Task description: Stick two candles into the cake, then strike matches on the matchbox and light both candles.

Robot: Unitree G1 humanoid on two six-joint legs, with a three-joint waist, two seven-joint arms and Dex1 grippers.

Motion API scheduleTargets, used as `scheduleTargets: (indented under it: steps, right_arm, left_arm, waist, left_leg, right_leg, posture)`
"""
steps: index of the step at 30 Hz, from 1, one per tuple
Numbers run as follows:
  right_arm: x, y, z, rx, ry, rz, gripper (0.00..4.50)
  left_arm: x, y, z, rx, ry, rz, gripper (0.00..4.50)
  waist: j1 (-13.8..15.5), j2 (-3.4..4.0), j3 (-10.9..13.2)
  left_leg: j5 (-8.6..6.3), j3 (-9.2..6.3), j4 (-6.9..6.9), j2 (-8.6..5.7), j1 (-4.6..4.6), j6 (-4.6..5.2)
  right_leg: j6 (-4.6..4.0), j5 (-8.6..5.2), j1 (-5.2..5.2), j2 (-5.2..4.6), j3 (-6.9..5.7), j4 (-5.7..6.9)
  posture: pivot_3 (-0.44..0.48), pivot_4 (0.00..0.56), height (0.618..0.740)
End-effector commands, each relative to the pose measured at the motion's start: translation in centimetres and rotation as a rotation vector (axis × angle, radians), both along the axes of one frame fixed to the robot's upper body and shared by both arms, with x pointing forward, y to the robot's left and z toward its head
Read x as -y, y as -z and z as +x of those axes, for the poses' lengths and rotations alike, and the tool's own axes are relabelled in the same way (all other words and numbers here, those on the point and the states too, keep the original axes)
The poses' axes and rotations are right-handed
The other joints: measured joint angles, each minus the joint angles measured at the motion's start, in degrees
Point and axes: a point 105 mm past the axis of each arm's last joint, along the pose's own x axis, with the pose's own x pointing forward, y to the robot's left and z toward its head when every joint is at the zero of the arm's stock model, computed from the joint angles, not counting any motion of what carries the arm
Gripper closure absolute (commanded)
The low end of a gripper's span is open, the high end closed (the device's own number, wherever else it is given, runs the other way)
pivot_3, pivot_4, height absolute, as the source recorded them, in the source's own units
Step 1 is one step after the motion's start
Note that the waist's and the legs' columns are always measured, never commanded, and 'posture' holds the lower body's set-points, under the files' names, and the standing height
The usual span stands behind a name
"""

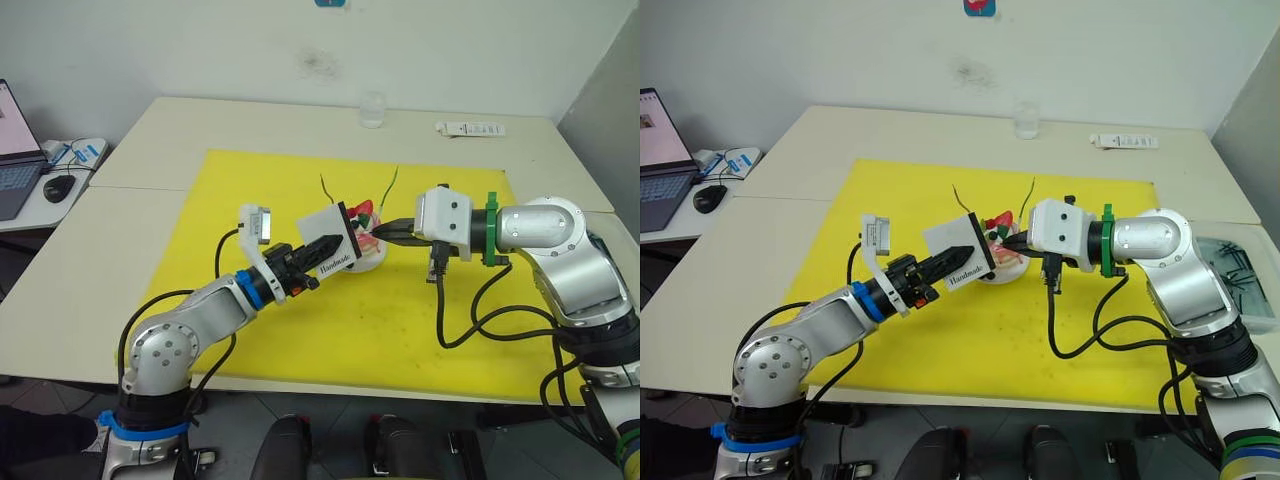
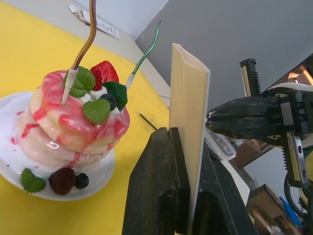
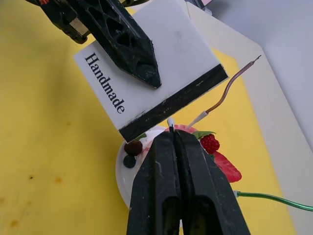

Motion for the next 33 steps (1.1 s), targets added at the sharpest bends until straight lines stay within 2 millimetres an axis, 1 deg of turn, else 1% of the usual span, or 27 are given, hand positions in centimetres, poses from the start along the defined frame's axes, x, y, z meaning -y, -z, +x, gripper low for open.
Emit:
scheduleTargets:
  steps: [1,5,22,27,28,29,31,33]
  right_arm:
    - [-0.4,-0.7,-0.3,0.063,-0.016,0.0,4.45]
    - [-0.5,-0.3,-0.1,0.06,-0.01,-0.008,4.45]
    - [-0.9,0.5,0.3,0.066,0.001,-0.052,4.45]
    - [-1.1,1.2,-0.1,0.062,-0.021,-0.086,4.45]
    - [-1.1,1.4,-0.2,0.064,-0.031,-0.102,4.45]
    - [-1.2,1.8,-0.4,0.06,-0.043,-0.126,4.45]
    - [-0.8,3.3,-1.2,0.024,-0.078,-0.221,4.45]
    - [0.3,4.8,-2.0,-0.039,-0.09,-0.304,4.45]
  left_arm:
    - [0.4,-1.1,-0.2,0.036,0.016,-0.019,4.5]
    - [0.4,-1.3,-0.5,0.043,0.024,-0.024,4.5]
    - [0.5,-1.8,-0.9,0.051,0.041,-0.045,4.5]
    - [0.6,-2.4,-0.7,0.065,0.037,-0.074,4.5]
    - [0.6,-2.7,-0.6,0.072,0.037,-0.087,4.5]
    - [0.6,-3.4,-0.6,0.089,0.039,-0.109,4.5]
    - [0.8,-6.0,-0.7,0.159,0.063,-0.167,4.5]
    - [0.7,-8.9,-0.6,0.22,0.08,-0.237,4.5]
  waist:
    - [0.0,0.0,0.0]
    - [0.0,0.0,0.0]
    - [0.0,0.0,0.0]
    - [-0.1,0.0,0.0]
    - [0.0,0.0,0.0]
    - [0.0,0.0,0.0]
    - [0.1,-0.02,0.0]
    - [0.8,-0.12,0.0]
  left_leg:
    - [0.0,0.0,0.0,0.0,0.0,0.0]
    - [0.0,0.03,0.0,-0.02,0.01,0.0]
    - [0.0,0.02,0.0,-0.01,0.0,0.0]
    - [0.0,0.02,0.0,-0.02,0.0,0.0]
    - [0.0,0.02,0.0,-0.02,0.0,0.0]
    - [0.0,0.02,0.0,-0.02,0.0,0.0]
    - [0.0,0.01,0.0,-0.01,0.0,0.0]
    - [0.0,-0.09,0.05,-0.04,-0.07,0.0]
  right_leg:
    - [0.0,0.0,0.0,0.01,0.0,0.01]
    - [0.0,0.0,0.0,0.01,0.02,0.0]
    - [0.0,0.0,0.0,0.0,0.02,0.0]
    - [0.0,0.0,0.0,0.0,0.02,0.0]
    - [0.0,0.0,0.0,0.0,0.02,0.0]
    - [0.0,0.0,0.0,0.0,0.02,0.0]
    - [0.0,0.0,0.0,0.0,0.0,0.0]
    - [0.0,0.0,0.0,0.01,-0.11,-0.02]
  posture:
    - [0.0,0.15,0.74]
    - [0.0,0.15,0.74]
    - [0.0,0.15,0.74]
    - [0.0,0.15,0.74]
    - [0.0,0.15,0.74]
    - [0.0,0.15,0.74]
    - [0.0,0.15,0.74]
    - [0.0,0.15,0.74]
